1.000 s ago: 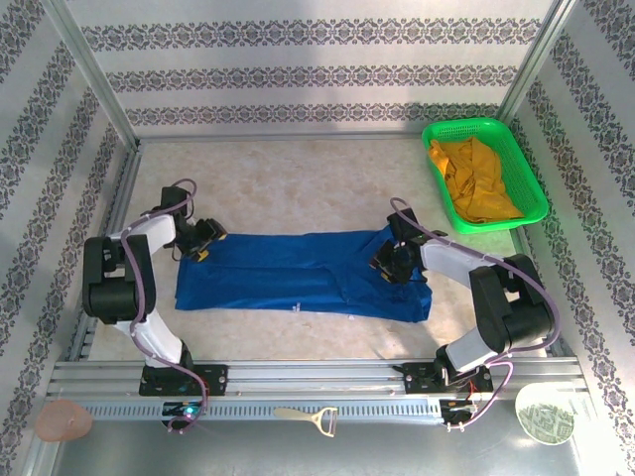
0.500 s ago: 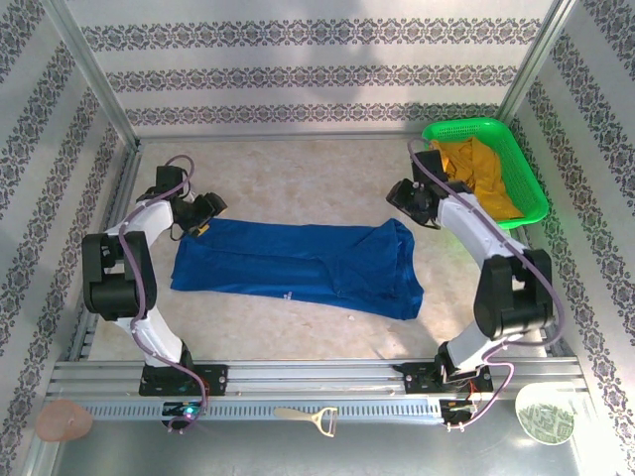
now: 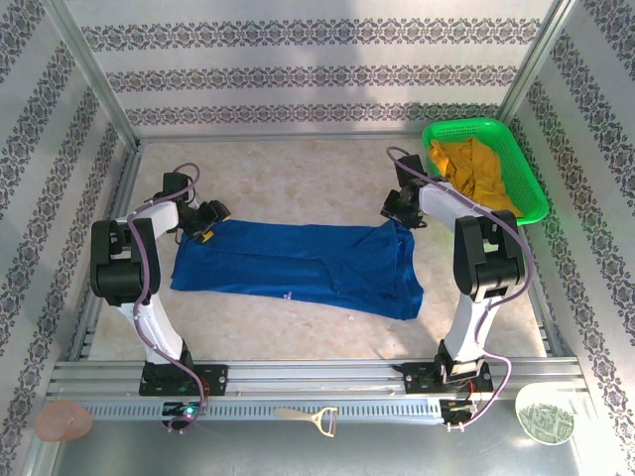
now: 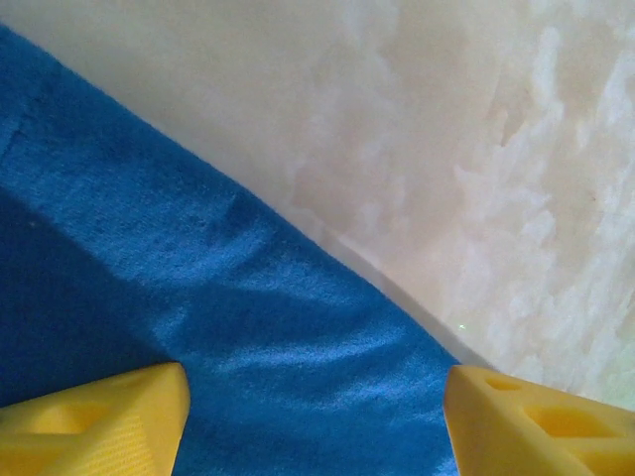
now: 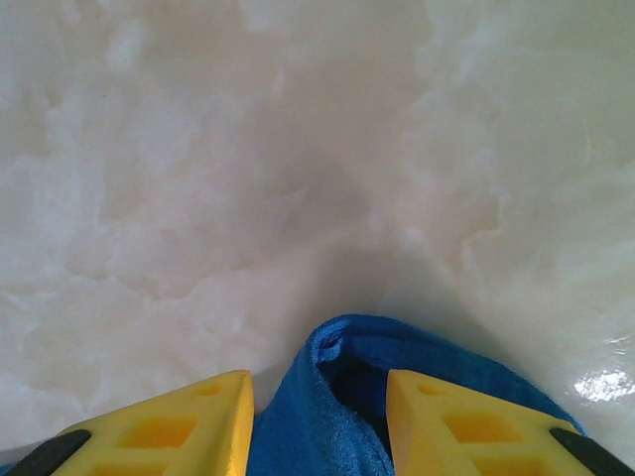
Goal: Fold the inside-out t-shirt
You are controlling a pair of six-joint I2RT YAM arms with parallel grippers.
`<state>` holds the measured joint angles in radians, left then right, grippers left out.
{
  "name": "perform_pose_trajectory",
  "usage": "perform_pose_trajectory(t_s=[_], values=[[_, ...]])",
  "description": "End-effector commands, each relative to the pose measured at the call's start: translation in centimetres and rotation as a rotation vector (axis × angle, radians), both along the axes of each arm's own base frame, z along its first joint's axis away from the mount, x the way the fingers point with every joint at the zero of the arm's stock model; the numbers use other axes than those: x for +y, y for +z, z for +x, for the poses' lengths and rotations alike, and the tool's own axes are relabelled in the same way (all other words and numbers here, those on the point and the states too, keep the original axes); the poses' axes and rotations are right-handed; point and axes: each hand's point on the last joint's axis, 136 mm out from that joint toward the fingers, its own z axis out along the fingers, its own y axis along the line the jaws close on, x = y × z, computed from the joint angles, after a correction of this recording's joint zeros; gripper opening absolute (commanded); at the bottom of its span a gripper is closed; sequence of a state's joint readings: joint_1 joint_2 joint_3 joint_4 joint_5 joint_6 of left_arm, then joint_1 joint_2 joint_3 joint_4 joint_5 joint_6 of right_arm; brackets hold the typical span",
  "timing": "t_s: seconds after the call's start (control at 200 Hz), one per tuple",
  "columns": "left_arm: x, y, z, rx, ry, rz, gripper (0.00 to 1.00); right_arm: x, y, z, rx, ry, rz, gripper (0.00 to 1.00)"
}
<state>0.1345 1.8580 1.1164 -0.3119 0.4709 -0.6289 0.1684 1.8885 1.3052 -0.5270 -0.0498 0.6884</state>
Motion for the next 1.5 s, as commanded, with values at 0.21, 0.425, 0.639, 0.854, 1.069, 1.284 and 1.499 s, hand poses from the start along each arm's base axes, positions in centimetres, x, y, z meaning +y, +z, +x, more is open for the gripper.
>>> perform_pose_trajectory(t_s=[0.21,0.425,0.639,0.854,1.069,1.284,1.499], values=[[1.2,-3.6,-2.2,0.103,0.036,0.028,0.70,0.8,-2.5,-1.9,0.062,0.007,0.018,0.42],[1.5,-4.3,-2.7,0.128,0.057,0.037,0.70,0.5,-2.7,-2.5,0.068,0.000,0.016,0.11],[1.8,-5.1,-3.3,0.155,0.094,0.031,0.70,-1.8,-1.1,-4.5,0.046,-0.059,-0.011,0.00],[2.0,-5.2,-3.6,0.161,0.096,0.038,0.70,-3.6,-2.3,-6.8,0.062,-0.129,-0.032,0.00],[2.2,-4.6,-3.1,0.151,0.090,0.040,0.70,-3.6,0.2,-7.2,0.024,-0.111,-0.025,0.49],[1.8,-1.7,-1.6,0.080,0.097,0.002,0.70,-0.6,4.3,-7.5,-0.093,-0.080,0.088,0.16],[1.4,-1.4,-1.1,0.070,0.094,-0.025,0.70,2.2,-0.3,-7.1,-0.057,-0.156,0.202,0.07]])
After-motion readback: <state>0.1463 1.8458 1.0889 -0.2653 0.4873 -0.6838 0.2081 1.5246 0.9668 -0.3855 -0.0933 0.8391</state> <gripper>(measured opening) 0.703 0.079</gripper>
